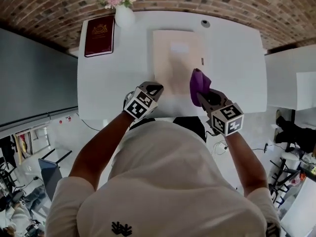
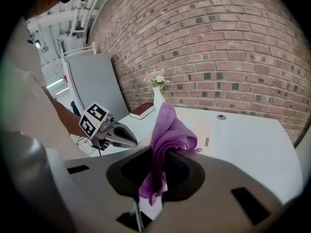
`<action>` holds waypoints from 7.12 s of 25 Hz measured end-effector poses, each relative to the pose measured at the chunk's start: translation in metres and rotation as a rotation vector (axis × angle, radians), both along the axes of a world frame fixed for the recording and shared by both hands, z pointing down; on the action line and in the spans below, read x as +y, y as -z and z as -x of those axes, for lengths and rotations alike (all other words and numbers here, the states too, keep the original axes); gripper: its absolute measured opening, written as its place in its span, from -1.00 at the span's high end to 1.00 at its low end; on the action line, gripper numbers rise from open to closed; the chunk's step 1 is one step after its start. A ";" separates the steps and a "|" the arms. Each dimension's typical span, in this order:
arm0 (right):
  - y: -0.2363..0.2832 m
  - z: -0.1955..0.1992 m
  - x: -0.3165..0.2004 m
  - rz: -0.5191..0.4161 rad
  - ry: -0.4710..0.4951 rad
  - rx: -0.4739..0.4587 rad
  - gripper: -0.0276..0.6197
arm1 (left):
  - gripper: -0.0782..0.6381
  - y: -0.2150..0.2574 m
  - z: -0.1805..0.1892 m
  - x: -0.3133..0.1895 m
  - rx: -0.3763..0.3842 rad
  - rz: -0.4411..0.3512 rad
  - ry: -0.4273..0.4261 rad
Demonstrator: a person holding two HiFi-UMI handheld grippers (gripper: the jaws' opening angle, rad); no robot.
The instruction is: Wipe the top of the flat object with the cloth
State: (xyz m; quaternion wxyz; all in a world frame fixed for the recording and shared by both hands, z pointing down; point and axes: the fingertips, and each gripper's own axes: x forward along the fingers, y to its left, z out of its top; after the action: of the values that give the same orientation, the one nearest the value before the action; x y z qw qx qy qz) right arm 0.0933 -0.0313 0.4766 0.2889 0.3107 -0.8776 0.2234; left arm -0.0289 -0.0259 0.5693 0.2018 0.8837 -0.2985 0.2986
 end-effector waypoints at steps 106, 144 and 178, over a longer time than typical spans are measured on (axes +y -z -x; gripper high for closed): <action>-0.059 0.170 -0.195 0.087 0.123 0.091 0.65 | 0.71 -0.026 -0.006 -0.009 -0.023 0.104 0.006; -0.092 -0.027 -0.235 0.097 -0.143 0.274 0.65 | 0.72 -0.025 -0.009 -0.011 -0.021 0.112 0.026; -0.088 0.183 -0.127 0.134 0.149 0.143 0.65 | 0.71 -0.029 -0.005 -0.007 -0.021 0.105 -0.010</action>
State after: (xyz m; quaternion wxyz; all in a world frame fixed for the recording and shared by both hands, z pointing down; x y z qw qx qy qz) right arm -0.0895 -0.1579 0.5646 0.3865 0.2398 -0.8584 0.2371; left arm -0.0241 -0.0327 0.5983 0.2431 0.8703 -0.2802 0.3240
